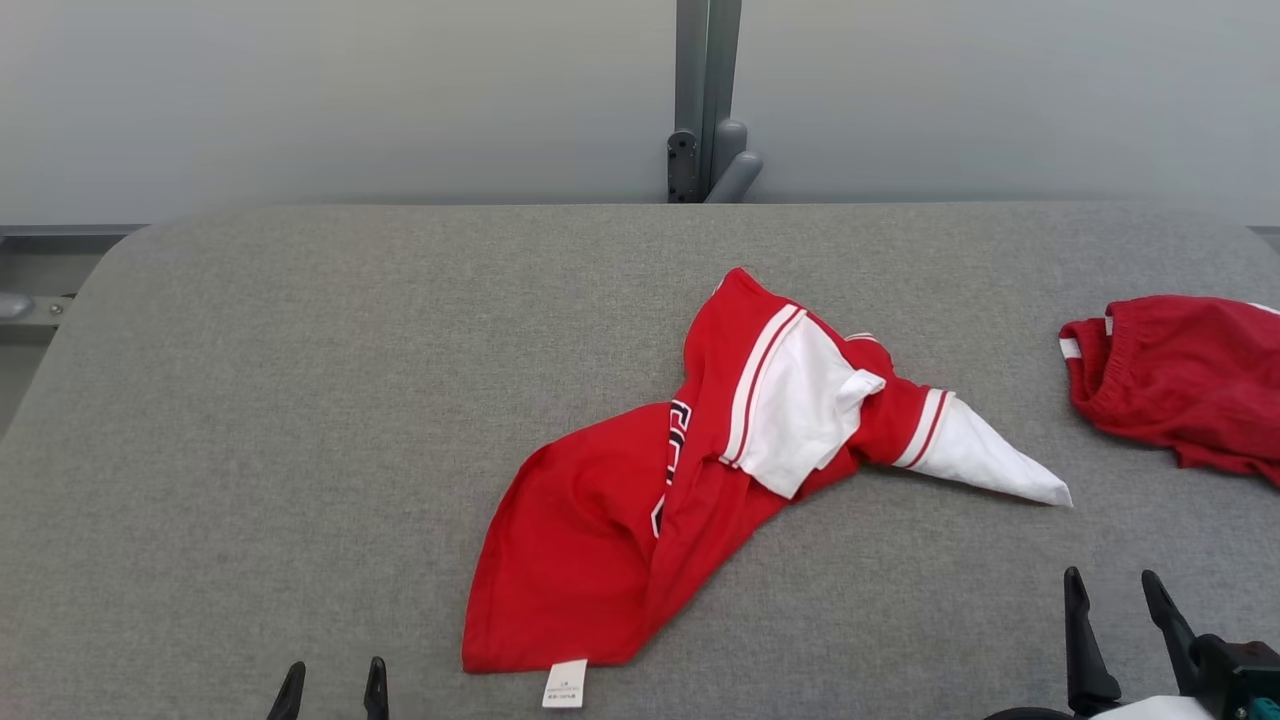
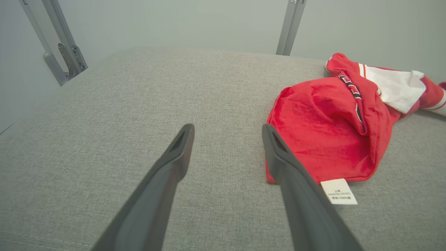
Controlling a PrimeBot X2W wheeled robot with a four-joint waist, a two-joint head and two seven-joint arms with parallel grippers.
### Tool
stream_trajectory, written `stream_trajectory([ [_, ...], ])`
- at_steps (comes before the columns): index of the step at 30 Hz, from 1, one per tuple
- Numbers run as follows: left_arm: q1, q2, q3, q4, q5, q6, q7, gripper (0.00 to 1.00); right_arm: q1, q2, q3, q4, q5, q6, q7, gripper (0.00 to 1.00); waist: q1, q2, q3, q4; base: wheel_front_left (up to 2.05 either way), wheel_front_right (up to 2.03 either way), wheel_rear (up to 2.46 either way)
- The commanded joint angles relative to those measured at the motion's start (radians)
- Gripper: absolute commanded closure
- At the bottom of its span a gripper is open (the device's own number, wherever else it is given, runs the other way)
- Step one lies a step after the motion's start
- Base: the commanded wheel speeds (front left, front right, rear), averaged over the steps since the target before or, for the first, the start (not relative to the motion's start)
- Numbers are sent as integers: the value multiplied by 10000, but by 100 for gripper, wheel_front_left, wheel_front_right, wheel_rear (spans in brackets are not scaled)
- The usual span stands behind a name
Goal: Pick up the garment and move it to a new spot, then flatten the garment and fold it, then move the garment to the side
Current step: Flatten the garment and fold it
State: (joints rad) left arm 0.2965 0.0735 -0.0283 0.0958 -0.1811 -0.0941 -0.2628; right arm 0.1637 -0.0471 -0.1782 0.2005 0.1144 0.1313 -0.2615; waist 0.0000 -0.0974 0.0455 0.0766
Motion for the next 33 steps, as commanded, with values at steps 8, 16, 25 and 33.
stream_trajectory([
  [8, -853, -168, -712, 1331, -241, -325, -12, 0, -1495, -29, 1202, -296, -260, -10, -15, 0, 0, -1, 540, -74, 0, 0, 0],
  [16, -2390, -203, -2033, 3100, -1163, -374, 23, 0, -4593, -343, 2513, 2418, -751, -10, 444, 0, 0, -1, 986, 22, 0, 0, 0],
  [25, -3547, -213, -2763, 4366, -1894, -378, 130, 0, -6873, -241, 3240, 5161, -424, -10, 1048, 0, 0, -1, 1350, 346, 0, 0, 0],
  [33, -4107, -218, -3184, 5243, -2363, -380, 39, 0, -7825, -380, 3475, 6821, -321, -10, 735, 0, 0, -1, 1537, 508, 0, 0, 0],
])
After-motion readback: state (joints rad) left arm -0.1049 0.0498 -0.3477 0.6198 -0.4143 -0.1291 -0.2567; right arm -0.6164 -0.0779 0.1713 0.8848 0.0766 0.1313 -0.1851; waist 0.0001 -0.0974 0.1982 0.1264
